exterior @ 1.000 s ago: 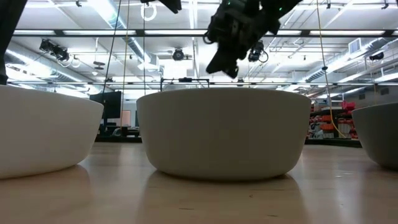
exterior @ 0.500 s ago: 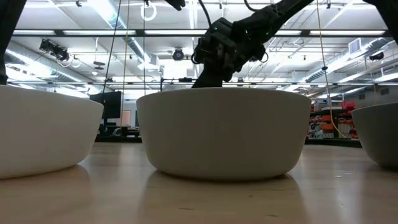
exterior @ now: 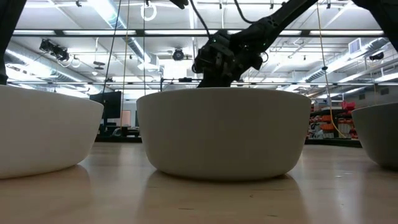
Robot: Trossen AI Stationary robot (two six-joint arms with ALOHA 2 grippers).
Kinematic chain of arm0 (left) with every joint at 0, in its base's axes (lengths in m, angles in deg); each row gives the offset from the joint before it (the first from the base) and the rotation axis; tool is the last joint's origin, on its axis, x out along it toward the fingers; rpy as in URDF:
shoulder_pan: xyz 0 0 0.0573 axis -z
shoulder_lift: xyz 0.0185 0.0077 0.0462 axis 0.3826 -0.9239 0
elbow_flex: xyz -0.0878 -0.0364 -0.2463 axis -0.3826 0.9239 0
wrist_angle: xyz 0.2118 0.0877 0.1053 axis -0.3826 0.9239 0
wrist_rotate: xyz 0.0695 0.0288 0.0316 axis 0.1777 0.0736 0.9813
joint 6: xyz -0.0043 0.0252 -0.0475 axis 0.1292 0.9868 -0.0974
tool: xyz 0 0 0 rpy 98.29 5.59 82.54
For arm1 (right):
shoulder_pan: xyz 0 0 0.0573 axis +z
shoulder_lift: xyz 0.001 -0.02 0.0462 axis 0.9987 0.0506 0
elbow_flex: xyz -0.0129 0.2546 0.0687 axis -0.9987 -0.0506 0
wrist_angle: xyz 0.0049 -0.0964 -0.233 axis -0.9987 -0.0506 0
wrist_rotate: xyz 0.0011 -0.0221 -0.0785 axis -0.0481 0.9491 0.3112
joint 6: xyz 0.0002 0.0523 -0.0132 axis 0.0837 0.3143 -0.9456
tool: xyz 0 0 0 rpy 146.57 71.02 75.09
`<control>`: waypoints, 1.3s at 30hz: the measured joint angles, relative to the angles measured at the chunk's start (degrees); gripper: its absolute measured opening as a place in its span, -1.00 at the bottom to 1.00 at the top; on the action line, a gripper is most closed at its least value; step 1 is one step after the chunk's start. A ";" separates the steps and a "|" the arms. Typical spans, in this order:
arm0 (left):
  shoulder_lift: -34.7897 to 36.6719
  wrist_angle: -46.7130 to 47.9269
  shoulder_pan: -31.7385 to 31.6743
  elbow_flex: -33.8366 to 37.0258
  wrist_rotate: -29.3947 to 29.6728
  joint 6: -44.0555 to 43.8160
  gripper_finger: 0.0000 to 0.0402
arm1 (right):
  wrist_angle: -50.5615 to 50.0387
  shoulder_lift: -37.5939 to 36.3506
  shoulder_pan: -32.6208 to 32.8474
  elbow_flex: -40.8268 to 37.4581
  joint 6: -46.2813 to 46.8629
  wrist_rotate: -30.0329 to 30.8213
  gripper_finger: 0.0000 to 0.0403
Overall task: Nest bowls inside each other
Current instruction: Stack the black bowl on top of the white bowl, then stack the gray bowl on top of the black bowl
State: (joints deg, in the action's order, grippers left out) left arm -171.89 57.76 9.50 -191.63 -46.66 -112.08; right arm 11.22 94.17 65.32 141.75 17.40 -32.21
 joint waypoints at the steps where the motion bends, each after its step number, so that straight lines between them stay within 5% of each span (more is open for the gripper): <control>1: 0.00 -0.13 0.00 0.00 0.02 -0.01 -0.59 | 0.42 0.38 0.00 0.00 -0.06 -0.06 -1.00; 21: 0.00 -0.26 0.00 0.00 0.01 -0.47 -0.63 | -0.50 3.28 -0.79 -0.02 -0.65 -1.61 -1.00; 28: 0.00 -0.26 -0.06 0.00 0.39 -0.43 -0.66 | -2.64 -4.14 -0.25 -0.02 0.43 2.69 -1.00; 39: -0.02 2.20 -0.07 0.00 0.41 0.45 -0.62 | -27.45 -24.56 5.43 0.00 4.29 14.83 -0.92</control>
State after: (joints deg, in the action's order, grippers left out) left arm -171.91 59.96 9.44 -191.63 -46.25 -111.63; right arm -16.23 69.61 70.75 141.75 21.69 -17.38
